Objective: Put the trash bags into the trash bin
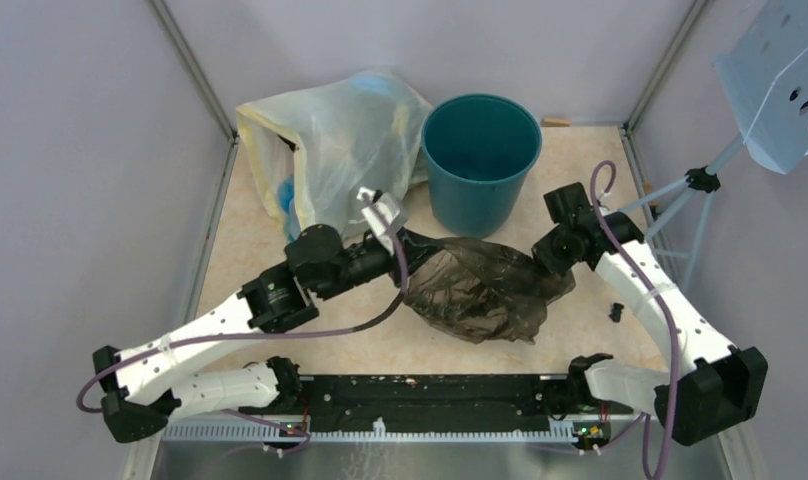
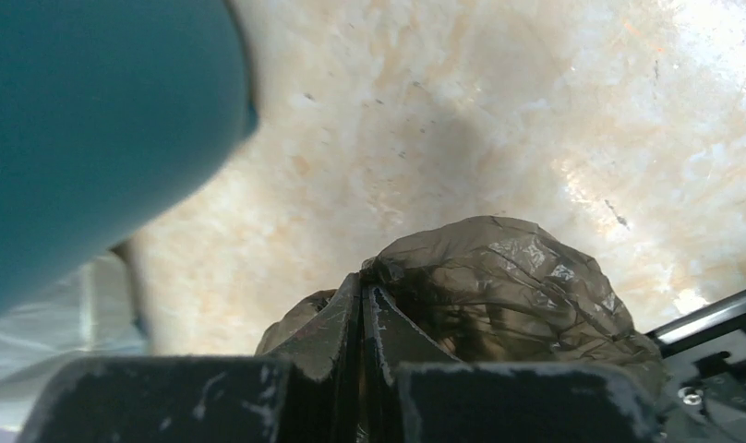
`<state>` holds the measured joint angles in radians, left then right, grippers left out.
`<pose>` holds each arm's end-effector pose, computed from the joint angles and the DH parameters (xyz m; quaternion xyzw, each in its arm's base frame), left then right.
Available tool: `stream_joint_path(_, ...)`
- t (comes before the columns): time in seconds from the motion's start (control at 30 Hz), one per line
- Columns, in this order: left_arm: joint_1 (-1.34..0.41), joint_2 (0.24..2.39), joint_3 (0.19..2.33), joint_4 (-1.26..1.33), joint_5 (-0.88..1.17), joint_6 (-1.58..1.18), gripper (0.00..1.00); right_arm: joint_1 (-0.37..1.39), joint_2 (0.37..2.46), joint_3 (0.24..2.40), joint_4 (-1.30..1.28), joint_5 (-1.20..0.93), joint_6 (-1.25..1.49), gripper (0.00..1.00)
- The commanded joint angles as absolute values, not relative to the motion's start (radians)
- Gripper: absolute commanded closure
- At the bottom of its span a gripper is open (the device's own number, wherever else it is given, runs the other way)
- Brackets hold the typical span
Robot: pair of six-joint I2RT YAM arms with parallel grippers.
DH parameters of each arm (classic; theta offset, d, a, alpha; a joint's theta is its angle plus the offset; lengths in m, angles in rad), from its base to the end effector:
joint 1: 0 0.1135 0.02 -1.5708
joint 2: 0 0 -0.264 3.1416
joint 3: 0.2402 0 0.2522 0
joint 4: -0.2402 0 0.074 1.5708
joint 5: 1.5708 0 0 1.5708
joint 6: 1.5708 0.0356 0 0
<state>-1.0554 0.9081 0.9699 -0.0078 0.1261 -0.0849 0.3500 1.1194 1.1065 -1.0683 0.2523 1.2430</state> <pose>0.0984 -0.1828 0.4025 0.3606 0.5858 -0.4275 0.5865 0.1924 0.0608 0.3122 0.4431 0.8549 0.0865 0.2554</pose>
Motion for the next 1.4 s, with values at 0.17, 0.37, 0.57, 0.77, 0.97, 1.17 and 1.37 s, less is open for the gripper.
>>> stream_joint_path(0.17,-0.827,1.096,1.071,-0.326,-0.061,-0.482,1.0,0.342,1.222,1.034,-0.961,0.158,0.794,0.63)
stream_joint_path(0.37,-0.706,1.135,1.026,-0.281,0.068,-0.513,1.0,0.344,1.044,1.034,-0.881,0.07,0.546,0.29)
stream_joint_path(0.57,-0.7,1.179,1.039,-0.313,0.093,-0.532,1.0,0.382,0.913,1.039,-0.828,-0.086,0.412,0.19)
stream_joint_path(0.77,-0.698,1.184,1.037,-0.322,0.059,-0.543,1.0,0.704,0.887,1.014,-0.725,0.052,0.458,0.19)
stream_joint_path(0.97,-0.685,1.189,1.047,-0.362,0.01,-0.552,1.0,1.035,1.118,1.102,-0.722,0.378,0.645,0.23)
stream_joint_path(1.17,-0.637,1.17,1.007,-0.356,0.033,-0.599,1.0,1.156,1.346,1.172,-0.761,0.523,0.682,0.14)
stream_joint_path(1.37,-0.629,1.148,0.97,-0.346,0.029,-0.599,1.0,1.158,1.446,1.13,-0.915,0.605,0.763,0.08)
